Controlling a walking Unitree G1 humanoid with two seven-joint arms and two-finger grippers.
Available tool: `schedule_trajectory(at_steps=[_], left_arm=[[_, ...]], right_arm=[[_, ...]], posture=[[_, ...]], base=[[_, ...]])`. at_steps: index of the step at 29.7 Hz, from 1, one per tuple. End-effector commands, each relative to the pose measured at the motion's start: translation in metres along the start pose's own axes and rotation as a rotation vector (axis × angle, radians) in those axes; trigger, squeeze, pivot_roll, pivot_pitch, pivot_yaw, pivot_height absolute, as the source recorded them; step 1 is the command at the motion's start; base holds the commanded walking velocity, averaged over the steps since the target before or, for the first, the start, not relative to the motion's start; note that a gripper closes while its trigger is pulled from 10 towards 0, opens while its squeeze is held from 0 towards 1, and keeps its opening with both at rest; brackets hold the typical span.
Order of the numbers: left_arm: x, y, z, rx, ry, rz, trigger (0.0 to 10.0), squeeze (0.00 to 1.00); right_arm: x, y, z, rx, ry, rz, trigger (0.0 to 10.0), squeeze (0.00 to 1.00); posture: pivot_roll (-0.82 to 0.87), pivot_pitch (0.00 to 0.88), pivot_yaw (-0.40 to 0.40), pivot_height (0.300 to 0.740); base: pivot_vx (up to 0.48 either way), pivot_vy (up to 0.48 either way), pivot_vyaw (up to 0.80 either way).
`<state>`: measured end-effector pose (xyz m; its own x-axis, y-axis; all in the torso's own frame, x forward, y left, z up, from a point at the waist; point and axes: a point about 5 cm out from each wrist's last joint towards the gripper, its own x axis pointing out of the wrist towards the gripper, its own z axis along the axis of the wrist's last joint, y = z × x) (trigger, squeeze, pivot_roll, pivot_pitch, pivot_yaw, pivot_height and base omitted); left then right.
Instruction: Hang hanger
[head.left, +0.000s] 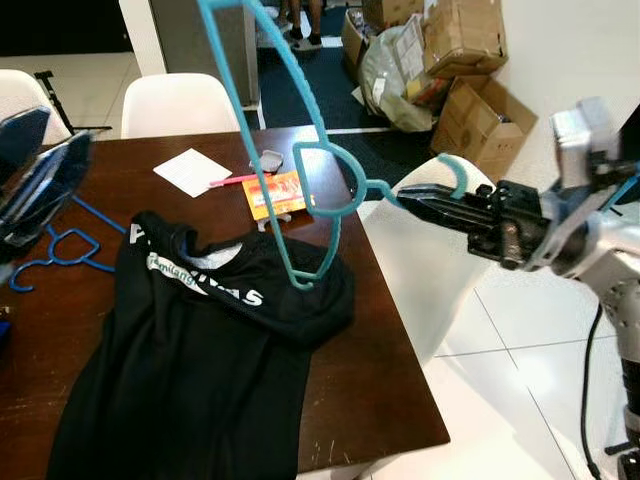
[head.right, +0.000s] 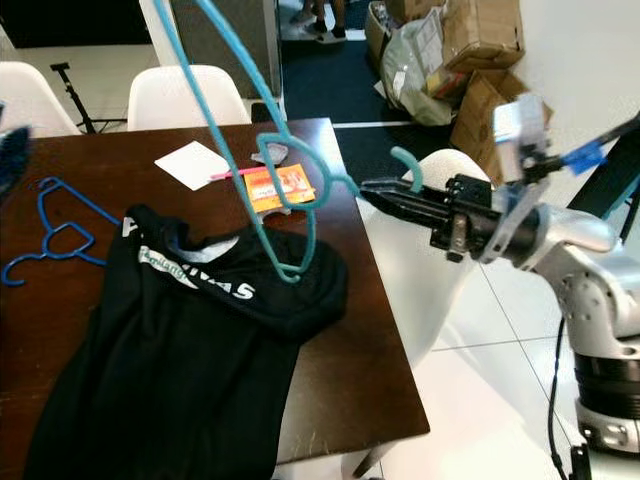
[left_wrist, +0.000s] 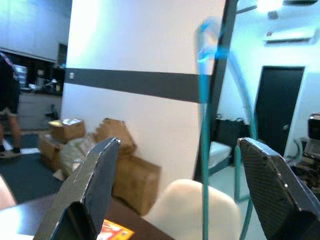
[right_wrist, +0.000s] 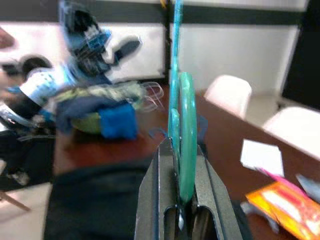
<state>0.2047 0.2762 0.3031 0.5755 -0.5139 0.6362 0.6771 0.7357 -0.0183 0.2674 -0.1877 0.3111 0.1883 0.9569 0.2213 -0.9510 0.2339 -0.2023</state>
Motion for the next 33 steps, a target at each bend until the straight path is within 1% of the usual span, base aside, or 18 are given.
schedule_trajectory(at_steps=[1,2,4,6,7,9,11,12,15,16,18,20,22,23,28,29,32,33], left_arm=[[-0.005,-0.005,0.003,-0.034,-0.026,-0.043,10.0,0.00],[-0.008,-0.005,0.002,-0.044,-0.026,-0.047,10.0,0.00],[-0.013,-0.005,-0.004,-0.061,0.030,-0.049,10.0,0.00],[-0.015,-0.005,-0.008,-0.073,0.051,-0.054,10.0,0.00],[-0.015,-0.005,-0.008,-0.073,0.051,-0.054,10.0,0.00],[-0.017,-0.008,-0.011,-0.120,0.061,-0.094,10.0,0.00],[-0.017,-0.012,-0.012,-0.158,0.066,-0.138,10.0,0.00],[-0.016,-0.020,-0.015,-0.209,0.064,-0.195,10.0,0.00],[-0.016,-0.024,-0.018,-0.229,0.068,-0.222,10.0,0.00],[-0.016,-0.027,-0.019,-0.242,0.071,-0.240,10.0,0.00],[-0.019,-0.035,-0.028,-0.266,0.115,-0.280,10.0,0.00],[-0.021,-0.041,-0.030,-0.286,0.123,-0.315,10.0,0.00],[-0.021,-0.042,-0.030,-0.291,0.121,-0.324,10.0,0.00],[-0.022,-0.045,-0.031,-0.286,0.136,-0.344,10.0,0.00],[-0.022,-0.045,-0.031,-0.283,0.145,-0.346,10.0,0.00],[-0.020,-0.046,-0.031,-0.280,0.151,-0.358,10.0,0.00],[-0.019,-0.047,-0.032,-0.276,0.156,-0.363,10.0,0.00],[-0.017,-0.048,-0.032,-0.272,0.159,-0.368,6.9,0.00]], right_arm=[[0.001,0.008,0.007,0.001,-0.039,0.066,0.0,0.00],[0.001,0.009,0.008,0.005,-0.044,0.085,0.0,0.00],[0.004,0.014,0.007,0.014,-0.032,0.132,0.0,0.00],[0.006,0.019,0.007,0.021,-0.029,0.170,0.0,0.00],[0.006,0.019,0.007,0.021,-0.029,0.170,0.0,0.00],[0.013,0.027,0.006,0.040,-0.013,0.246,0.0,0.00],[0.017,0.031,0.002,0.052,0.003,0.273,0.0,0.00],[0.022,0.031,-0.003,0.069,0.004,0.280,0.0,0.00],[0.023,0.032,-0.005,0.077,0.003,0.282,0.0,0.00],[0.024,0.032,-0.006,0.081,0.003,0.284,0.0,0.00],[0.026,0.033,-0.006,0.088,-0.012,0.294,0.0,0.00],[0.026,0.033,-0.006,0.092,-0.015,0.297,0.0,0.00],[0.026,0.033,-0.007,0.092,-0.014,0.297,0.0,0.00],[0.026,0.033,-0.006,0.095,-0.016,0.298,0.0,0.00],[0.025,0.034,-0.005,0.099,-0.022,0.308,0.0,0.00],[0.026,0.039,-0.007,0.116,-0.016,0.336,0.0,0.00],[0.027,0.042,-0.009,0.126,-0.012,0.354,0.0,0.00],[0.028,0.046,-0.011,0.138,-0.006,0.373,0.0,0.00]], posture=[[0.01,0.143,-0.009,0.740],[0.01,0.142,-0.010,0.740],[0.01,0.142,-0.010,0.740],[0.01,0.137,-0.012,0.740],[0.01,0.137,-0.012,0.740],[0.01,0.136,-0.013,0.740],[0.01,0.136,-0.013,0.740],[0.01,0.128,-0.009,0.740],[0.01,0.127,-0.010,0.740],[0.01,0.127,-0.010,0.740],[0.01,0.123,-0.010,0.740],[0.01,0.122,-0.010,0.740],[0.01,0.122,-0.010,0.740],[0.01,0.121,-0.010,0.740],[0.01,0.121,-0.010,0.740],[0.01,0.131,-0.006,0.740],[0.01,0.131,-0.006,0.740],[0.01,0.133,-0.005,0.740]], base=[[0.000,0.000,0.00],[0.000,0.000,0.00],[0.000,0.000,0.00],[0.000,0.000,0.00],[0.000,0.000,0.00],[0.000,0.000,0.00],[0.000,0.000,0.00],[0.000,0.000,0.00],[0.000,0.000,0.00],[0.000,0.000,0.00],[0.000,0.000,0.00],[0.000,0.000,0.00],[0.000,0.000,0.00],[0.000,0.000,0.00],[0.000,0.000,0.00],[0.000,0.000,0.00],[0.000,0.000,0.00],[0.000,0.000,0.00]])
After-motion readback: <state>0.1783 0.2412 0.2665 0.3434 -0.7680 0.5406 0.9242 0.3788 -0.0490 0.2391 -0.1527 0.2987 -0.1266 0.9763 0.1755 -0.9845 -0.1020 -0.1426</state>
